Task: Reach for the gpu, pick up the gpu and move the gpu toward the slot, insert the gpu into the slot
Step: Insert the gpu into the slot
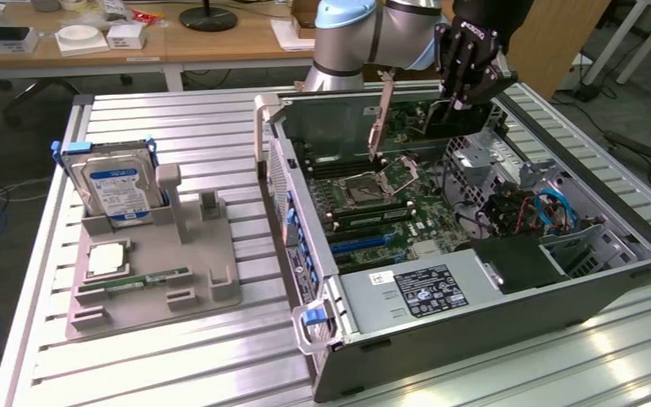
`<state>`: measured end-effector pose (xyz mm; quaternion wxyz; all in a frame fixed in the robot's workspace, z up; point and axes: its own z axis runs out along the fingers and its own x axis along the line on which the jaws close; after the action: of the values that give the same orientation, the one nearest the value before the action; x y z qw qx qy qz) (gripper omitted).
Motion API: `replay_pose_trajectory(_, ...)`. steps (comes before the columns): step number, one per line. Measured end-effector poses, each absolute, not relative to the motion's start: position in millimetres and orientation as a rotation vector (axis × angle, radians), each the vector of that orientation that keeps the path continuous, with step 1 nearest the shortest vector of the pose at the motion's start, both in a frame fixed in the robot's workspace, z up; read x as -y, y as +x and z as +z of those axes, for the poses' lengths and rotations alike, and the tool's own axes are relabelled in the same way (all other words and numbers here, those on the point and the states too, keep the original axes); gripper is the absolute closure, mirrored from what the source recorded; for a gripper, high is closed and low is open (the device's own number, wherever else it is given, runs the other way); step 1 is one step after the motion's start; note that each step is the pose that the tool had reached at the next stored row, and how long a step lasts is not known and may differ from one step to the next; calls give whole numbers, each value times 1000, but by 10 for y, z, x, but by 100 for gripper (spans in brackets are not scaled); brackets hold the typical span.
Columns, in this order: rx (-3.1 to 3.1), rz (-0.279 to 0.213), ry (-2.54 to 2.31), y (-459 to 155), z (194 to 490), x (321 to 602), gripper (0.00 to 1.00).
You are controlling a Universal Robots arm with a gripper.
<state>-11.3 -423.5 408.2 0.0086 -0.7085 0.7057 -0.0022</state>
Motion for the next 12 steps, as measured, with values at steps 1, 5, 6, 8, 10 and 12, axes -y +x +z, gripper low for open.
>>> replay_pose_trajectory(1, -2205, -7, -2214, -113, 4082, 4235, 74)
replay_pose_trajectory(5, -2205, -7, -2214, -113, 4082, 4236, 74)
replay_pose_trajectory(6, -2205, -7, -2214, -113, 4080, 4236, 74)
replay_pose_trajectory(8, -2205, -7, -2214, -113, 4066, 4236, 74)
replay_pose_trajectory(10, -2205, -7, -2214, -113, 4049, 4236, 74)
replay_pose_trajectory(12, -2205, -7, -2214, -113, 4045, 4235, 74)
